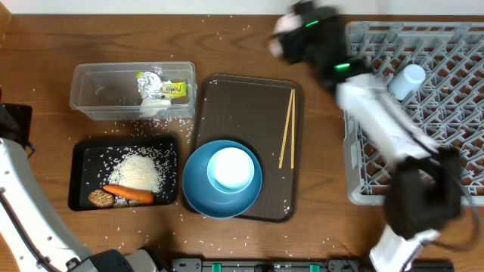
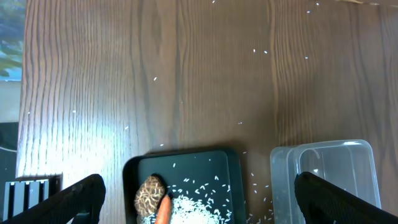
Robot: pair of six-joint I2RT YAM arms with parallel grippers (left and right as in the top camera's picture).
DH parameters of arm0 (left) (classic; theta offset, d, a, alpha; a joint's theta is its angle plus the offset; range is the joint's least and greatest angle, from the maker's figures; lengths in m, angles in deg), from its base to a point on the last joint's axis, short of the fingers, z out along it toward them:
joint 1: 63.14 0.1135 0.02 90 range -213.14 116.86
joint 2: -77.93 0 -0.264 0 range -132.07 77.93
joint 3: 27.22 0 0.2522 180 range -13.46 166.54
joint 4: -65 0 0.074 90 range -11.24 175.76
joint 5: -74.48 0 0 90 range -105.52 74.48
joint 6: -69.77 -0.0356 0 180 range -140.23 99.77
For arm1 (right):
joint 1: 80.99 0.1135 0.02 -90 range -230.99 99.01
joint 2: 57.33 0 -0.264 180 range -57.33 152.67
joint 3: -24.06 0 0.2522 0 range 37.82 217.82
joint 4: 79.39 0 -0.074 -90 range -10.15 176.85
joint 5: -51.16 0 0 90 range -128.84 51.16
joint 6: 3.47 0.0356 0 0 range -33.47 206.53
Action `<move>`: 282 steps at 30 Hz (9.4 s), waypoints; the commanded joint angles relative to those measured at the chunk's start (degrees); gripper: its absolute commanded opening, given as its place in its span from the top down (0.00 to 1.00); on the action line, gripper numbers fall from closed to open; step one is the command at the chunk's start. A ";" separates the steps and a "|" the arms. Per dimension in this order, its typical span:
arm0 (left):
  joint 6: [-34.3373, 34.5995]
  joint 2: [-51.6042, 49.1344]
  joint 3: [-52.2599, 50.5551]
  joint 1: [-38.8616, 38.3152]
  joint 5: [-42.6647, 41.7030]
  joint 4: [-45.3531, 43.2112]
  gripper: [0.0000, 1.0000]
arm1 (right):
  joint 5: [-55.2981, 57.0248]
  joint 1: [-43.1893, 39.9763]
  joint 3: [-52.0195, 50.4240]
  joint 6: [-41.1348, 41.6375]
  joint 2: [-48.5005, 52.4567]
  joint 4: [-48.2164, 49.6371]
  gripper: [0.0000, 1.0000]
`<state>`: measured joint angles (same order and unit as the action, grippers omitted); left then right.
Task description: Sort waste into correct bins and load items into the dishwasher rack
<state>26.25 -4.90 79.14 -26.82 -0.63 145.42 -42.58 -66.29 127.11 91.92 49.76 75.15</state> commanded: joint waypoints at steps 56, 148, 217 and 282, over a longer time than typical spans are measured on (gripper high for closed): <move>-0.11 -0.13 0.31 0.26 -0.15 0.17 0.02 | 23.02 -20.72 0.22 -18.82 9.44 -11.58 0.01; -0.11 -0.13 0.31 0.26 -0.15 0.17 0.02 | 18.34 -22.60 0.96 -25.05 10.69 -10.27 0.35; -0.11 -0.13 0.31 0.26 -0.15 0.17 0.02 | -30.03 -22.88 2.62 -11.58 -12.04 -24.74 0.01; -0.11 -0.13 0.31 0.26 -0.15 0.17 0.02 | -10.62 41.55 2.89 -10.08 15.37 -43.85 0.99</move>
<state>26.25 -4.90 79.14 -26.82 -0.63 145.42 -52.20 -24.57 129.95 80.18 64.10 30.98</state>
